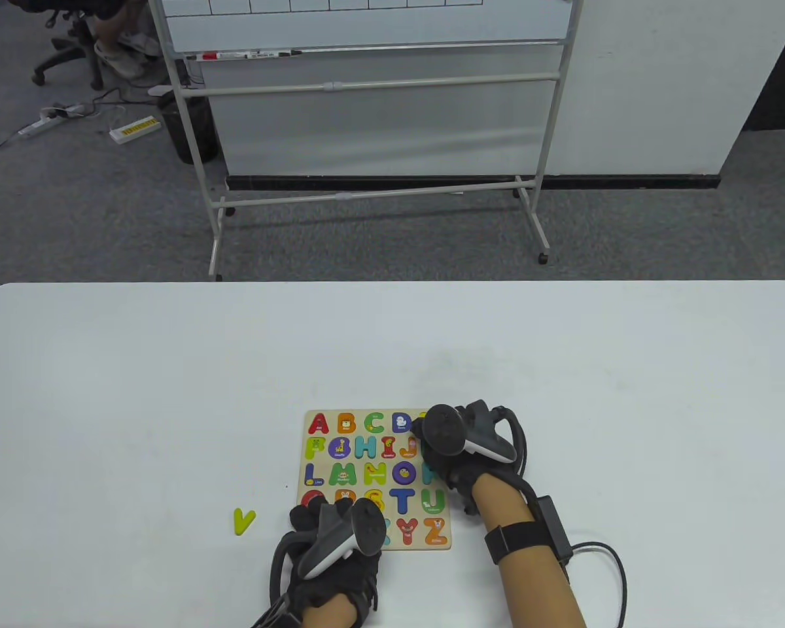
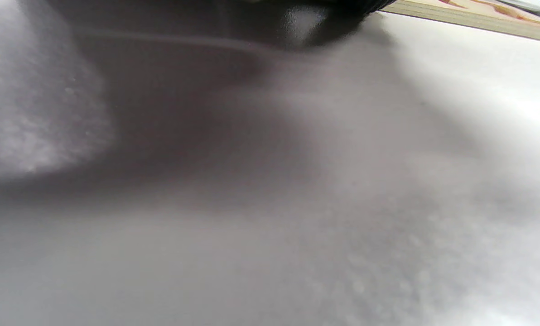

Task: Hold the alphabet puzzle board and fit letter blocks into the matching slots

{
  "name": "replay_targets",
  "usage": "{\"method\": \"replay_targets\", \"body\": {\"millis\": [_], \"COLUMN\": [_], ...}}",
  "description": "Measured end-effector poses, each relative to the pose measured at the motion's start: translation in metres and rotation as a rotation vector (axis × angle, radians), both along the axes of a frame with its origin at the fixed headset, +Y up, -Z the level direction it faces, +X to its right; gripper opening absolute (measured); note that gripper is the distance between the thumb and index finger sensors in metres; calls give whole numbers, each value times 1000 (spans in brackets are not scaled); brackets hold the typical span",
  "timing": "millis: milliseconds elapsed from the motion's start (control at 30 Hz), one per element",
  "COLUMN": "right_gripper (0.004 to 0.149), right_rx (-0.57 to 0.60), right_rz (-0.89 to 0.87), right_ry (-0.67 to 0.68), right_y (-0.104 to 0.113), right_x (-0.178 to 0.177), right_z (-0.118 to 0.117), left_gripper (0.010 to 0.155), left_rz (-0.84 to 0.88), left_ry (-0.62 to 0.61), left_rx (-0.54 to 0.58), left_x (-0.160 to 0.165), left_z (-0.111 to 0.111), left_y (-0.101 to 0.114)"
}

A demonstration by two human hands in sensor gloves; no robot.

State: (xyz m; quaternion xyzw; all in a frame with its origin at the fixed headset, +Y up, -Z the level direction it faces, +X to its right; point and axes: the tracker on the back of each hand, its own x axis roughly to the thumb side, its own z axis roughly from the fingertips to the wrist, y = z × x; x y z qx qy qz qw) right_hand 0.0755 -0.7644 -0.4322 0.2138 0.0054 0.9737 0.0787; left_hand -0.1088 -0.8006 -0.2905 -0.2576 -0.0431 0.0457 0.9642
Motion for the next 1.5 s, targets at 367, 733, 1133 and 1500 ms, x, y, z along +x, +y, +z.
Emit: {"method": "replay_targets", "body": {"millis": [367, 733, 1133, 1500], "right_gripper": [44, 37, 36, 33], "right_rx": [0, 39, 69, 61], "right_rz": [-5, -55, -109, -102], "right_ry": [-10, -6, -35, -73], "right_y": [1, 1, -1, -1], "right_x": [-2, 2, 11, 14], "right_z": [-1, -1, 1, 1], "left_gripper": [81, 81, 81, 81], "left_rz": [-1, 0, 2, 3], "left_ry": [-1, 0, 0, 0], "left_rx": [-1, -1, -2, -1], "left_x": [0, 0, 0, -1], "left_z": [0, 0, 0, 0], "left_y": [0, 0, 0, 0]}}
